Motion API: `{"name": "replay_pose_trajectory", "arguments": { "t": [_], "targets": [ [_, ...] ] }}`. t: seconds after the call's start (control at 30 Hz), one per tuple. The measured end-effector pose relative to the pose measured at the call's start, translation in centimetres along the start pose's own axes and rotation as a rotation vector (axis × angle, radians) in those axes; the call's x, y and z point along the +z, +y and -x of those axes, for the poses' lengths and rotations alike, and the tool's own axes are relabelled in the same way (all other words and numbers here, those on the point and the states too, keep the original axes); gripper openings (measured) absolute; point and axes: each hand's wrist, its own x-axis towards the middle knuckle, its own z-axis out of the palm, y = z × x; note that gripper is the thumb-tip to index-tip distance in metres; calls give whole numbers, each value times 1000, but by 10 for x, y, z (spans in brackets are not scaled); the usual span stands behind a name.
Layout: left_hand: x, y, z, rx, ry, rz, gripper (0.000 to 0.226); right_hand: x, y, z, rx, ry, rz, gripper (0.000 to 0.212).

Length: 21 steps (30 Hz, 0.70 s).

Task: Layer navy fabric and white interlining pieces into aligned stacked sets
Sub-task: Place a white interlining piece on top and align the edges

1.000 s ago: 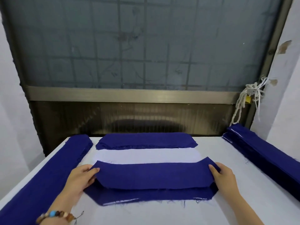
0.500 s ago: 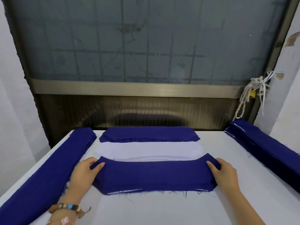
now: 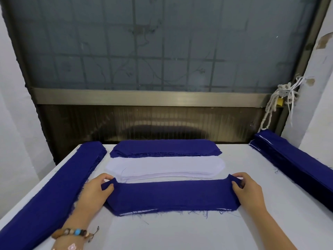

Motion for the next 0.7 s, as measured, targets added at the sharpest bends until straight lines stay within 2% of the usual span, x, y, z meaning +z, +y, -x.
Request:
{"name": "replay_pose_trajectory", "arguments": {
  "t": [0.17, 0.33, 0.7],
  "targets": [
    [-4, 1, -1, 7, 44, 17, 23, -1, 1, 0, 5, 15, -1, 25],
    [-4, -2, 1, -38, -34, -140, 19, 0, -2, 0, -34, -4, 89, 28],
    [-4, -2, 3, -26, 5, -269, 15, 5, -1, -1, -44, 40, 157, 32]
  ]
}}
